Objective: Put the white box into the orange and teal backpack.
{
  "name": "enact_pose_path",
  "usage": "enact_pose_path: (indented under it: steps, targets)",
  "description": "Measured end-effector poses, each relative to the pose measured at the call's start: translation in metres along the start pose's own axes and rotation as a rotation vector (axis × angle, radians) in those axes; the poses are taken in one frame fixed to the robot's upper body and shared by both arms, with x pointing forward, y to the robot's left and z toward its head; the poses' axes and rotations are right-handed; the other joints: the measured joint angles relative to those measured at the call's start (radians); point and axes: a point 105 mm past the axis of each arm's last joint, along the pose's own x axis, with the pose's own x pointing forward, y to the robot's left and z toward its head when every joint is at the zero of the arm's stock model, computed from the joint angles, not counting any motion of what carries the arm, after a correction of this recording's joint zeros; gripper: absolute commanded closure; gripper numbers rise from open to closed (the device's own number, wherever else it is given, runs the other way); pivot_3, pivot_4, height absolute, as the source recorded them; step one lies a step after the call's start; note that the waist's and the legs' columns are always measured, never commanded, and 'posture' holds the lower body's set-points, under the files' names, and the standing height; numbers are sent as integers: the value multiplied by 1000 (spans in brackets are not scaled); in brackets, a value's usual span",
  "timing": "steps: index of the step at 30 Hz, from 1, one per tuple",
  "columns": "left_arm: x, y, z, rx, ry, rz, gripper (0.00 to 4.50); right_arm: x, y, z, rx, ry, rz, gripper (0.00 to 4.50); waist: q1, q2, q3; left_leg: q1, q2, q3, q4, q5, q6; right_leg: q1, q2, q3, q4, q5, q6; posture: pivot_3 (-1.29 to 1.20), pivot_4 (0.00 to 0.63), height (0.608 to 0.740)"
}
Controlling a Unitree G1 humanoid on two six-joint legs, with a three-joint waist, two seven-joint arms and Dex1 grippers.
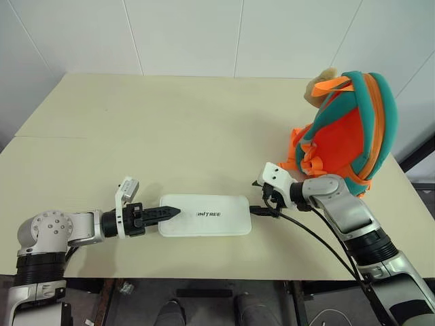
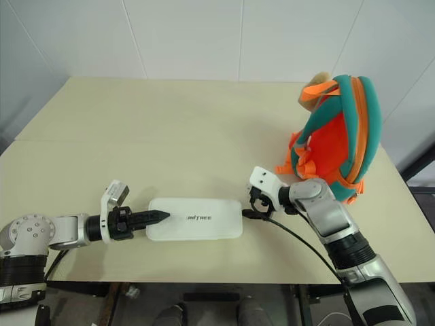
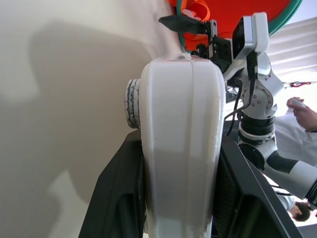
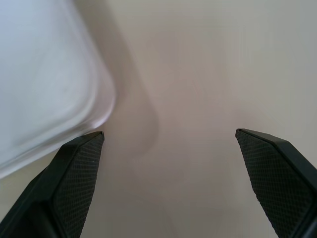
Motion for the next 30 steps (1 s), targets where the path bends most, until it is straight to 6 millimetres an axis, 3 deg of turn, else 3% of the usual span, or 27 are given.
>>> enact_pose_path:
  steps: [8,11,15,21,30]
  targets:
    - [-2,-5,-1,65,52,19,3197,-18,-37,13,188,-133,-262,0,1,0,0,0,0,0,-2,0,0,0,0,0,-1,0,0,0,150,740]
    - [-3,-7,0,77,47,18,3197,-28,-33,21,286,-218,-290,0,1,-1,0,0,0,0,-3,0,0,0,0,0,-1,-1,-1,0,150,740]
    - [-7,-18,8,107,27,16,3201,-43,-13,13,384,-249,-244,0,2,-1,1,-1,0,0,-4,-1,-1,-1,0,0,-1,-2,-1,0,150,740]
    - [-20,-31,34,172,-94,48,3203,-77,-37,9,470,-312,-409,0,-3,-2,2,-1,0,0,-5,-1,-1,-2,0,0,-2,-2,-1,0,150,740]
    - [-15,-37,38,184,-85,42,3239,-72,-72,4,477,-344,-652,0,-2,-2,2,-2,0,1,-12,-2,-1,-4,0,0,-6,-3,-1,0,150,740]
